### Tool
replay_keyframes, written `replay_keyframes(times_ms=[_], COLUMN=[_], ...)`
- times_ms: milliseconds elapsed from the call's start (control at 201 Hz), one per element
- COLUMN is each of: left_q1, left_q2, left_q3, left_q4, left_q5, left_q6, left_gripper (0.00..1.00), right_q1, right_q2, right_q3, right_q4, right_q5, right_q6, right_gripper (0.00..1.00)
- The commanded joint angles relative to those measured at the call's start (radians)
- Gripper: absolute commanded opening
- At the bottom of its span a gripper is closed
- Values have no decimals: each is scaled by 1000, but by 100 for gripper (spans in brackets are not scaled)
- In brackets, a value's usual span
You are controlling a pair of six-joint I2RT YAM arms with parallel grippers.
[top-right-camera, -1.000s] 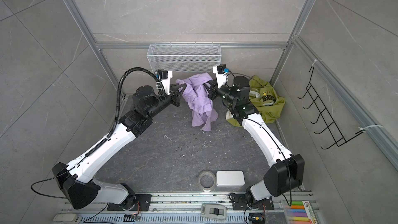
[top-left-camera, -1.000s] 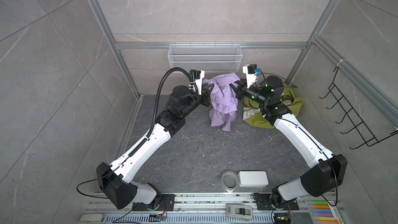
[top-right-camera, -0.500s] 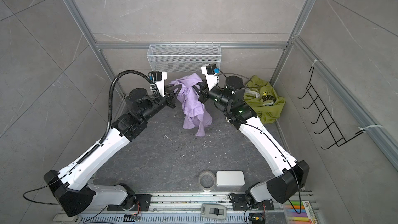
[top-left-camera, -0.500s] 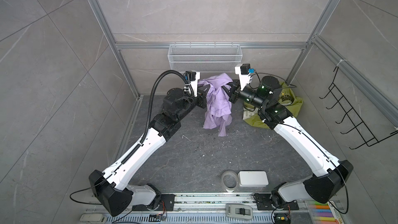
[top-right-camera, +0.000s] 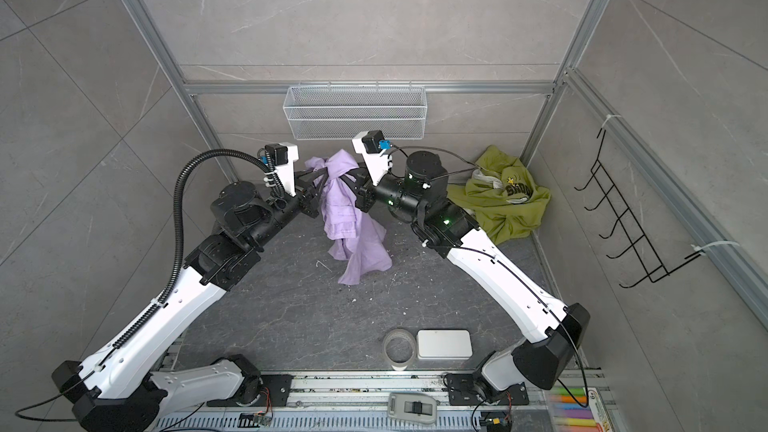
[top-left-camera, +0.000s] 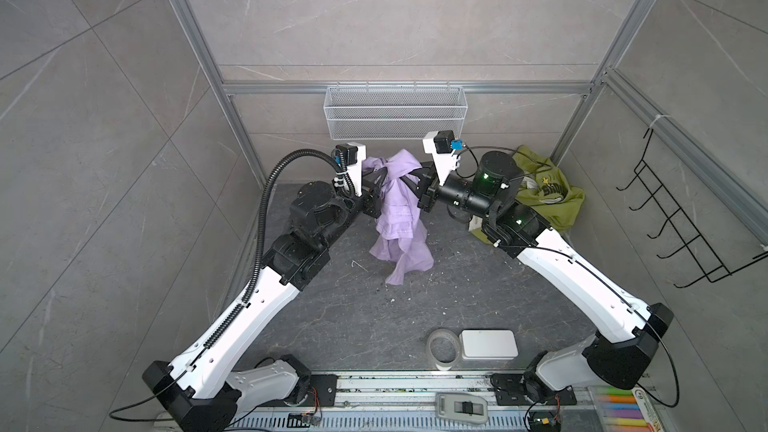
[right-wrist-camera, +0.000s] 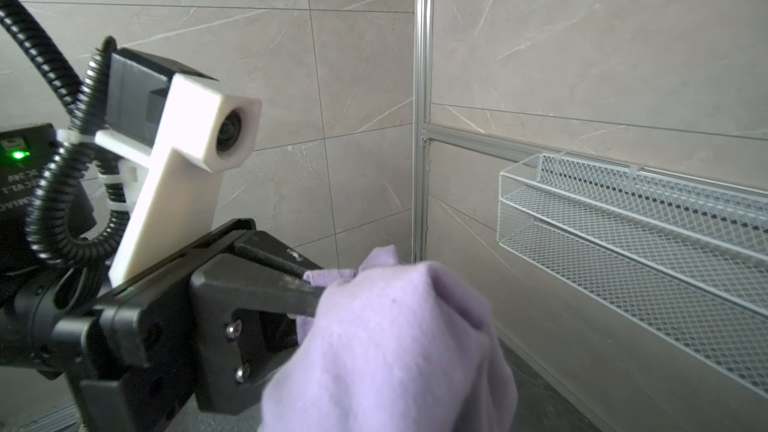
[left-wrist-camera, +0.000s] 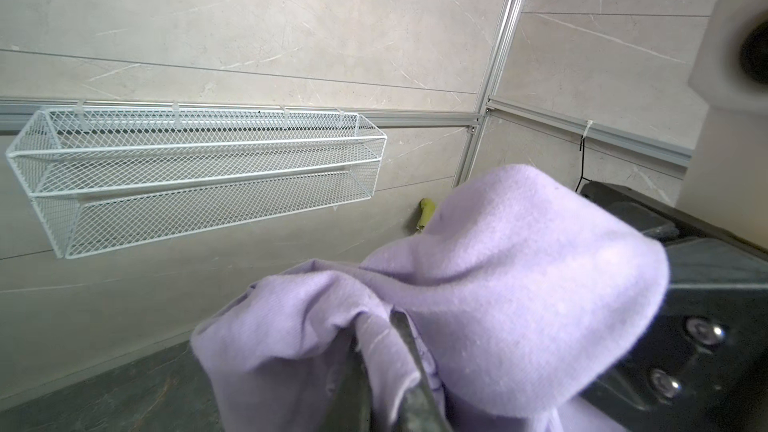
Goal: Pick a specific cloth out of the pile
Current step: 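Swing both grippers holding the purple shirt toward the open table nearer the robot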
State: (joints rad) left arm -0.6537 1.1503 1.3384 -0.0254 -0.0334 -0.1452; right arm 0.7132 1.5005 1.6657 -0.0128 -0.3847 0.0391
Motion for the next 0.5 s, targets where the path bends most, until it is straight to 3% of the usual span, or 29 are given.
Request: replay_keyframes(times_ms=[0, 269, 493], left_q1=[3, 2, 2], left_q2=[-56, -183, -274], left_q3=[-30, -187, -215], left_q4=[3, -19, -97], left_q5=[-16, -107, -131], left_q6=[26, 28, 39], left_gripper=[0, 0, 0], right_q1=[21, 52, 110], right_q2=[28, 141, 220], right_q3=[86, 249, 317], right_q4=[5, -47, -87], right_q5=[17, 27, 24], right_q6=[-30, 2, -35], right_gripper=[0, 0, 0])
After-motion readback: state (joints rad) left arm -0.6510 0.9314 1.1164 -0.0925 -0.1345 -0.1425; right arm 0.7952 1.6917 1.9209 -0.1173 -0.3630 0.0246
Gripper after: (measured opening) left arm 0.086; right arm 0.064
